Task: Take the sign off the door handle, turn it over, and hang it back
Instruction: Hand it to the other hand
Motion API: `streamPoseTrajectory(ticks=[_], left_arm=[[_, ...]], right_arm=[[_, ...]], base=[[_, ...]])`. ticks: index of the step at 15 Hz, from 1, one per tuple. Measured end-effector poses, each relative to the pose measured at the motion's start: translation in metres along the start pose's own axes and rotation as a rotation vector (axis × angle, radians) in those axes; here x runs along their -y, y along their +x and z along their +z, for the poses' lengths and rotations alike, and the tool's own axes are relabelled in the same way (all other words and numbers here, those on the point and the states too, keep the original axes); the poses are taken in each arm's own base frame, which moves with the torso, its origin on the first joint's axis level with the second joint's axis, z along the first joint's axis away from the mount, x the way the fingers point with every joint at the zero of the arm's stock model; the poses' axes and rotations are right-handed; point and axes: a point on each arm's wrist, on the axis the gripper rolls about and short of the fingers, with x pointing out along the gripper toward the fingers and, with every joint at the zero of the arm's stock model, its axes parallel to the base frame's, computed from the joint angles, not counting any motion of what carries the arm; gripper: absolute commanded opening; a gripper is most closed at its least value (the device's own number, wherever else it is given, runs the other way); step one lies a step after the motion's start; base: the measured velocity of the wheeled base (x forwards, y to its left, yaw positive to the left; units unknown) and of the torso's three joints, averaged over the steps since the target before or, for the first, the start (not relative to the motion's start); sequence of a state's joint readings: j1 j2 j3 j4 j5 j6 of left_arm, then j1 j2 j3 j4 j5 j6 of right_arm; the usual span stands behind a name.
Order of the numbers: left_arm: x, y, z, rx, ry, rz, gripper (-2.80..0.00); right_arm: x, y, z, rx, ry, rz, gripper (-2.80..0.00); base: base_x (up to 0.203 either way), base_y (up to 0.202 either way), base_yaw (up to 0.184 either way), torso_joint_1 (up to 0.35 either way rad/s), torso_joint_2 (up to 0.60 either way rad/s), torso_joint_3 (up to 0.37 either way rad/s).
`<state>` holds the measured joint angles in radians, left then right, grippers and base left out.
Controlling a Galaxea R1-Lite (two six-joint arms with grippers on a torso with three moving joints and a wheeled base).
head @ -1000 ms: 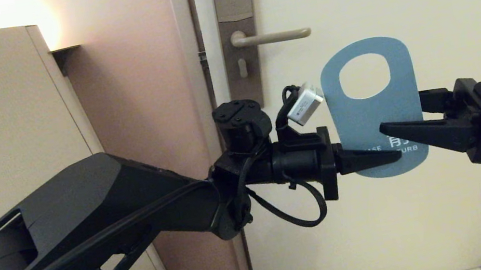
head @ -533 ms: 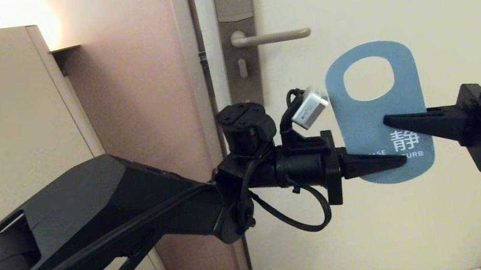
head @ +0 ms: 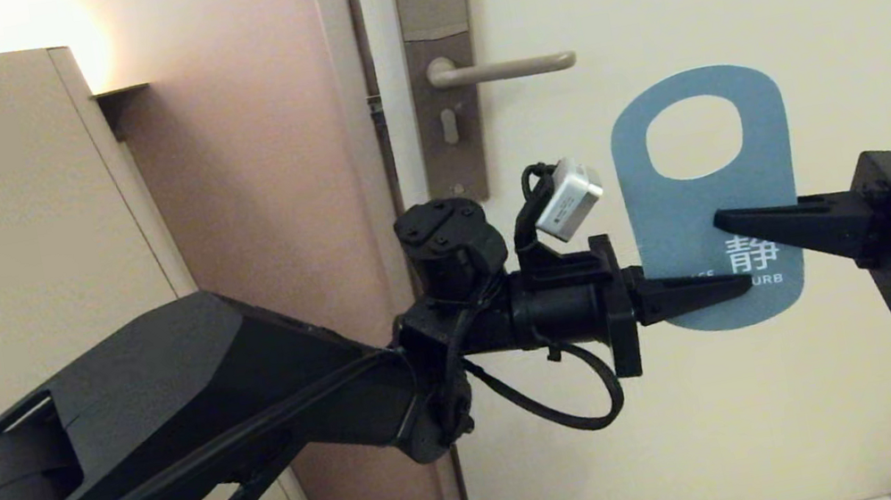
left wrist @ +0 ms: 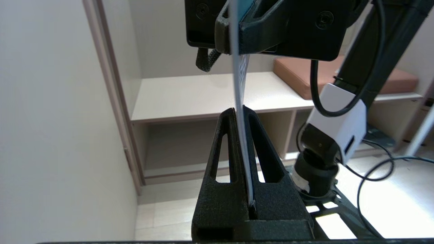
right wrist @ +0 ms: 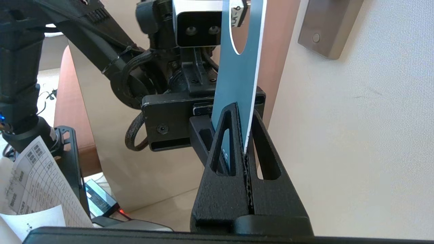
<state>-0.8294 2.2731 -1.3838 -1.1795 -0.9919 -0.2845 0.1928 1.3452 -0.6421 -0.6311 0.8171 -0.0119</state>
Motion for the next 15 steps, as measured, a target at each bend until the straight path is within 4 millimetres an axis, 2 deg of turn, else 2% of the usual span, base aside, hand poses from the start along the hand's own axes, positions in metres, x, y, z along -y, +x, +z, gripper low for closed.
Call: streamPoseTrajectory(ticks=[15], left_arm=[[-0.0019, -0.0011, -0.0061, 0.078, 0.103, 0.021, -2.8]], right_arm=[[-0.0003, -0.0002, -0.0042, -0.011, 0.01, -0.001, -2.8]], base=[[0.0, 0.0, 0.0, 0.0, 0.0, 0.0]])
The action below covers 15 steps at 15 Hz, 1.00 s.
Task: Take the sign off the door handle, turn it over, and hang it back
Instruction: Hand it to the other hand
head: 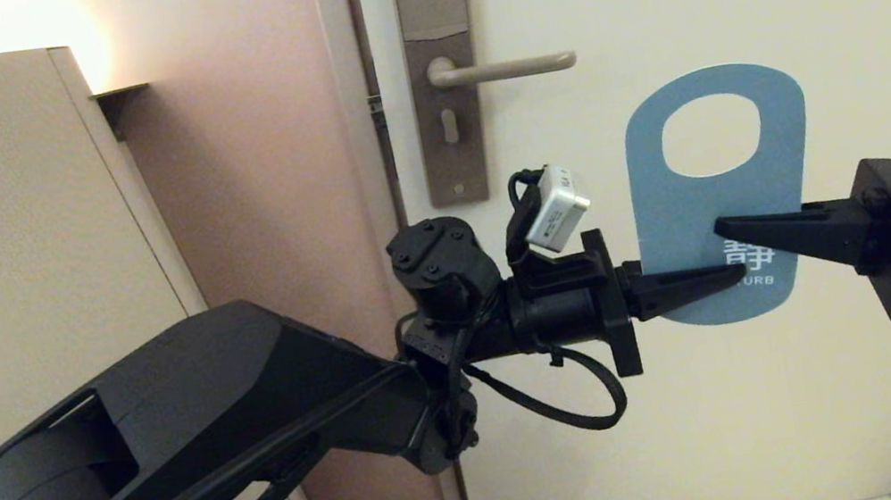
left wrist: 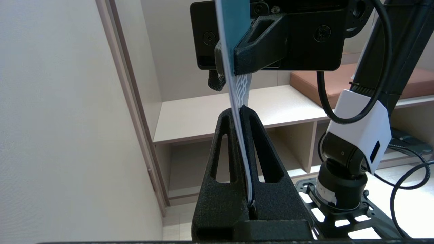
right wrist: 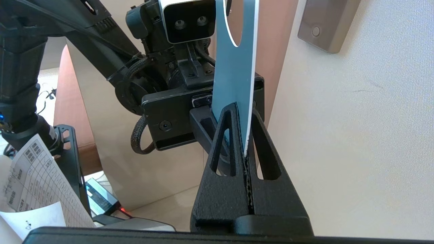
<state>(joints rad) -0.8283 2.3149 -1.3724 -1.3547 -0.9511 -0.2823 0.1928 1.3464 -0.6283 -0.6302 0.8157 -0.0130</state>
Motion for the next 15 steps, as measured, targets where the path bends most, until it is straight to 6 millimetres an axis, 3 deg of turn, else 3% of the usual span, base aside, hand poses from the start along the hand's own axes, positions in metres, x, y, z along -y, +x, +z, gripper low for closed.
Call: streamPoseTrajectory(ticks=[15], left_arm=[[-0.0058, -0.0076, 0.0005, -0.013, -0.016, 0.019, -2.8]], right_arm=[[0.0021, 0.0018, 0.0001, -0.003, -0.069, -0.014, -2.8]], base=[[0.0, 0.0, 0.0, 0.0, 0.0, 0.0]])
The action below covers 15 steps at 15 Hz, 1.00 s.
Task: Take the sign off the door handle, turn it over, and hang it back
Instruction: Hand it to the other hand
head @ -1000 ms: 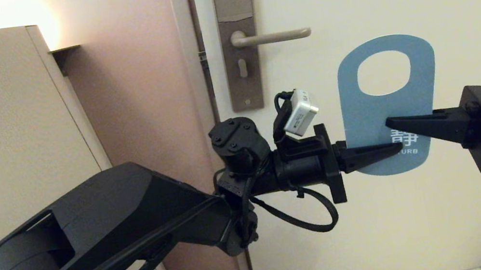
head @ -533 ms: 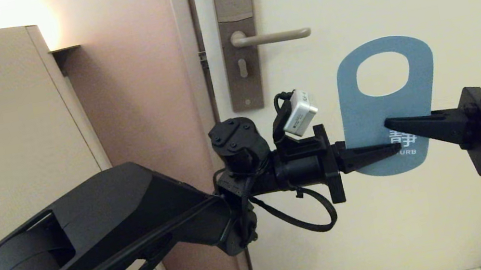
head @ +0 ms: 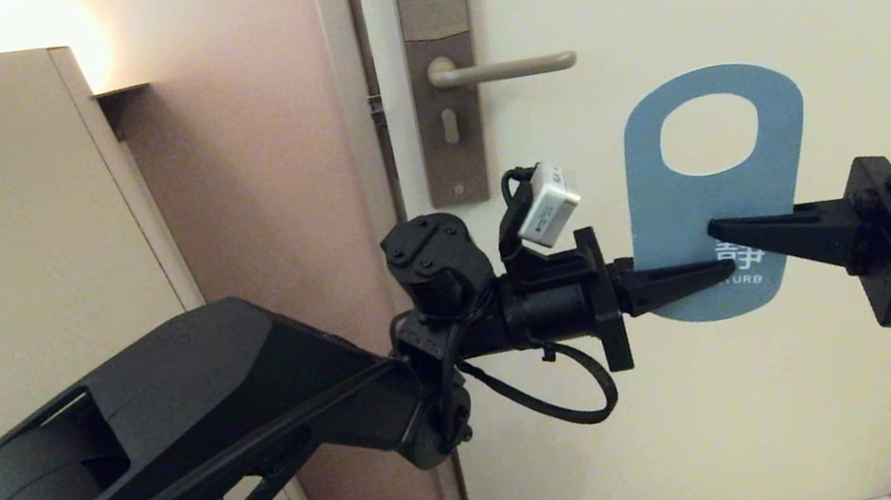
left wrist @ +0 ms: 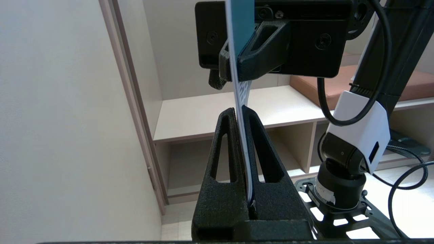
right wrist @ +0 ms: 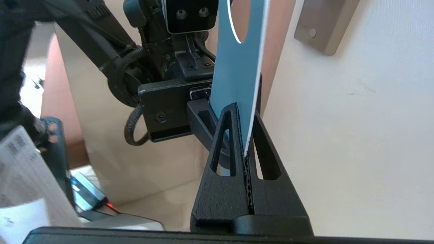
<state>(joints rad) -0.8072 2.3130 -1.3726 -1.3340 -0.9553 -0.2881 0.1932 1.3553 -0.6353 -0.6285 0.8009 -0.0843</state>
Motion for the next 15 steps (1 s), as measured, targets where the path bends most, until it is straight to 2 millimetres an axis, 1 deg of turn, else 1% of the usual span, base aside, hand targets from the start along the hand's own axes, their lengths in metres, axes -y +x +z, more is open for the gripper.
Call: streamPoseTrajectory(ticks=[3, 10, 15], left_arm=[[-0.001, 0.0, -0.005, -0.013, -0.019, 0.003, -2.8], [0.0, -0.002, -0.011, -0.028, -0.036, 0.001, -2.8], [0.001, -0.003, -0.014, -0.031, -0.038, 0.0, -2.8]], right_arm=[[0.002, 0.002, -0.001, -0.004, -0.055, 0.0, -2.8], [0.011, 0.006, -0.002, -0.013, -0.053, -0.014, -2.8], [0.012, 0.007, -0.003, -0.016, -0.053, -0.021, -2.8]], base=[[0.0, 0.0, 0.0, 0.0, 0.0, 0.0], [0.0, 0.0, 0.0, 0.0, 0.0, 0.0], [0.0, 0.0, 0.0, 0.0, 0.0, 0.0]])
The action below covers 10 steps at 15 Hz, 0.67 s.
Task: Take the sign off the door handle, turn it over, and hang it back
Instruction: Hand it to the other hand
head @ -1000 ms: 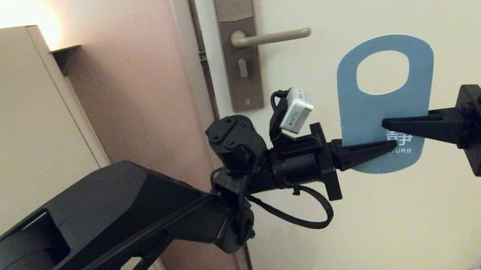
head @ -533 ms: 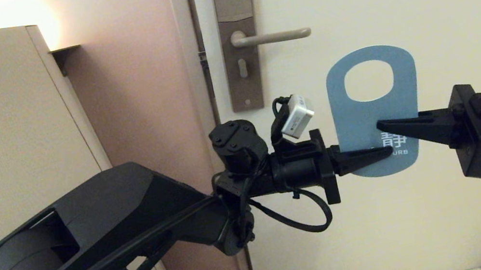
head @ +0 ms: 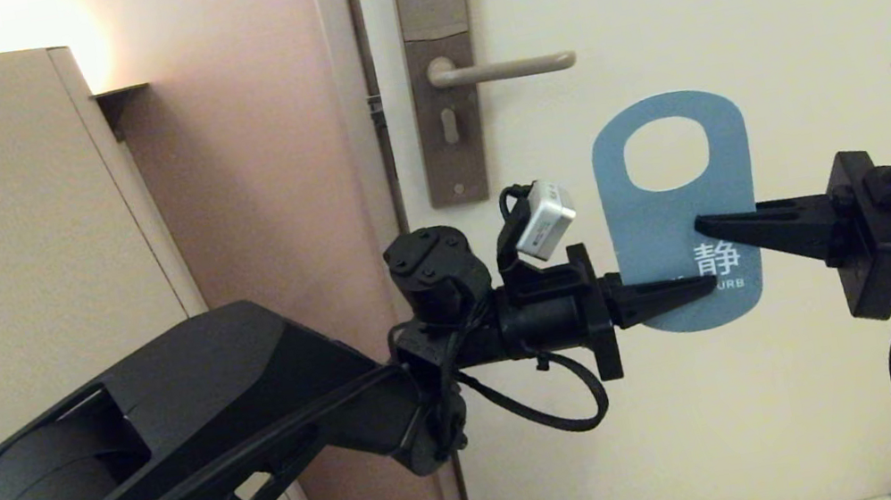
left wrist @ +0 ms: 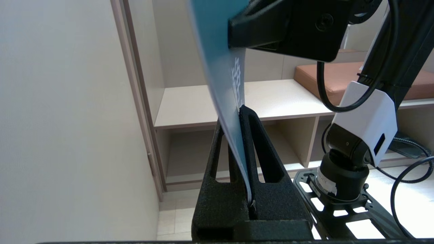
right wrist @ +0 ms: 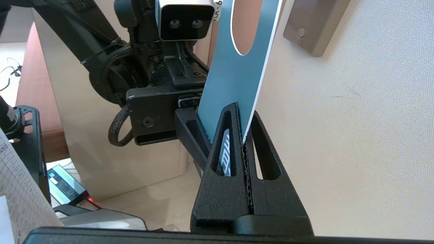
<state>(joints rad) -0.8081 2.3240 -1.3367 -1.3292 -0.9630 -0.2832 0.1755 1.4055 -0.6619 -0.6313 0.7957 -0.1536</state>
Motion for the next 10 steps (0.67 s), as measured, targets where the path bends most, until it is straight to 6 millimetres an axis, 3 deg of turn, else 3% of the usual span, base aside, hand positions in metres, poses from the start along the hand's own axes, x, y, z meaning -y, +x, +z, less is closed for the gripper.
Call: streamPoseTrajectory(ticks=[1, 2, 10], left_arm=[[0.0007, -0.0006, -0.0009, -0.001, 0.001, 0.0, -2.8], [0.0012, -0.0009, -0.0011, 0.0, 0.012, -0.004, 0.0], [-0.0035, 0.0032, 0.0062, 0.009, 0.011, 0.001, 0.0]], right_arm=[[0.0006, -0.0002, -0.0003, -0.001, -0.008, -0.003, -2.8], [0.0015, -0.0004, -0.0005, -0.002, -0.02, -0.01, -2.8], [0.001, 0.0, -0.0032, -0.008, -0.019, -0.005, -2.8]], base=[[0.0, 0.0, 0.0, 0.0, 0.0, 0.0], [0.0, 0.0, 0.0, 0.0, 0.0, 0.0], [0.0, 0.0, 0.0, 0.0, 0.0, 0.0]])
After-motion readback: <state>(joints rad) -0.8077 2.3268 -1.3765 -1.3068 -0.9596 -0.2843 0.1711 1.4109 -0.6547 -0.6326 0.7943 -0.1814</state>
